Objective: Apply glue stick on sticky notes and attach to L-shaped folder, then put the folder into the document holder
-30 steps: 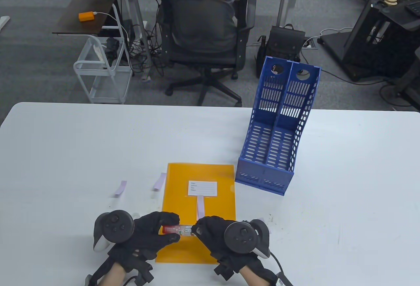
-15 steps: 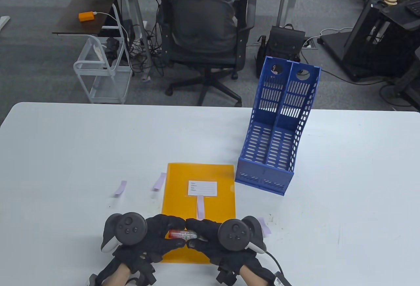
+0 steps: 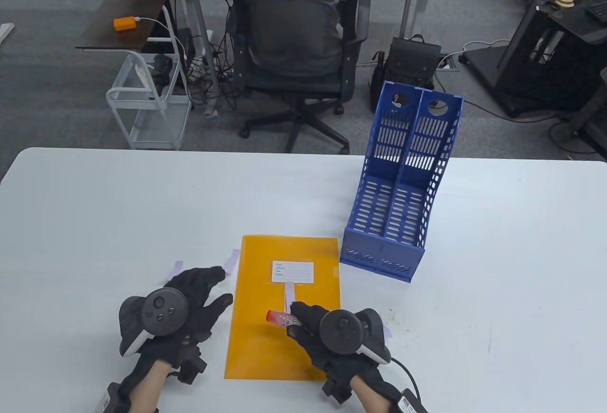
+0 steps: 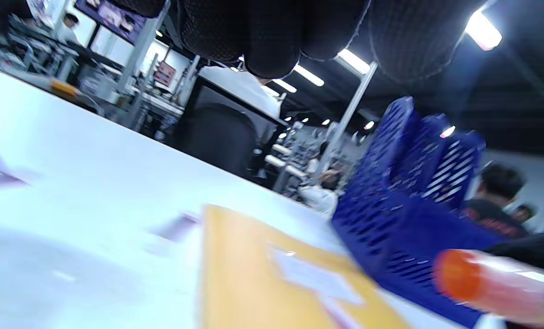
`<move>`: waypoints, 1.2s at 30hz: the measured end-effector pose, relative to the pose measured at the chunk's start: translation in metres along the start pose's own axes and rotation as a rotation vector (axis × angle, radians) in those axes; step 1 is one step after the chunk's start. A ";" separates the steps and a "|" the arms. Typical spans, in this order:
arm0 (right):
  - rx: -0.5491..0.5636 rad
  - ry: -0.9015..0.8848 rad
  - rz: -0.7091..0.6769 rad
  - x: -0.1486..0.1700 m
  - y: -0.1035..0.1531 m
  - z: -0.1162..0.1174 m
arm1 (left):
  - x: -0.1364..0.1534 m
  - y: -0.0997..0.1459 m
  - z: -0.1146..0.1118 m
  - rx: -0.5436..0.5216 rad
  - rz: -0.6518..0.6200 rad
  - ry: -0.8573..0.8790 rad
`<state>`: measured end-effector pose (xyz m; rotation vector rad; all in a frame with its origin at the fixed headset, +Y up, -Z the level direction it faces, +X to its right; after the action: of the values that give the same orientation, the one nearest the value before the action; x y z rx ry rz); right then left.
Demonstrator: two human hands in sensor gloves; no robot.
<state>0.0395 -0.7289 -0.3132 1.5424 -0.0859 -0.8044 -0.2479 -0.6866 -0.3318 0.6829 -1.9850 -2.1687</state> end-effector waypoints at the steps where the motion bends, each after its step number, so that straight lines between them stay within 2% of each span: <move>1: 0.002 0.000 0.004 0.001 0.000 0.000 | 0.003 -0.003 -0.001 0.027 0.023 -0.044; 5: 0.018 0.004 0.016 0.002 0.000 -0.002 | 0.012 -0.019 -0.011 0.110 0.083 -0.261; 11: 0.023 0.015 0.022 0.003 0.000 -0.003 | 0.005 -0.050 -0.048 0.278 0.165 -0.548; 13: 0.026 0.013 0.024 0.004 0.000 -0.004 | 0.002 -0.060 -0.057 0.288 0.190 -0.617; 20: 0.036 -0.006 0.039 0.009 0.000 -0.008 | -0.002 -0.092 -0.080 0.332 0.230 -0.752; 23: 0.039 -0.013 0.044 0.012 -0.001 -0.010 | -0.001 -0.102 -0.085 0.350 0.246 -0.750; 26: 0.041 -0.027 0.052 0.015 -0.001 -0.012 | 0.001 -0.108 -0.096 0.414 0.266 -0.736; 30: 0.043 -0.037 0.060 0.018 -0.001 -0.013 | 0.001 -0.112 -0.103 0.403 0.273 -0.783; 34: 0.043 -0.037 0.065 0.019 -0.001 -0.014 | 0.000 -0.114 -0.098 0.319 0.263 -0.757; 36: 0.043 -0.040 0.066 0.019 -0.001 -0.014 | -0.002 -0.114 -0.093 0.243 0.252 -0.770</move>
<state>0.0608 -0.7266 -0.3237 1.5562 -0.1833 -0.7858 -0.1848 -0.7559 -0.4451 -0.4628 -2.5144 -2.2384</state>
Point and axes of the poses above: the tracker on the back of each hand, its own x axis roughly to the little-finger side, its own y axis roughly from the fingertips to the wrist, z = x × y, the point moved 4 cm from there along -y, roughly from the wrist to the fingertips
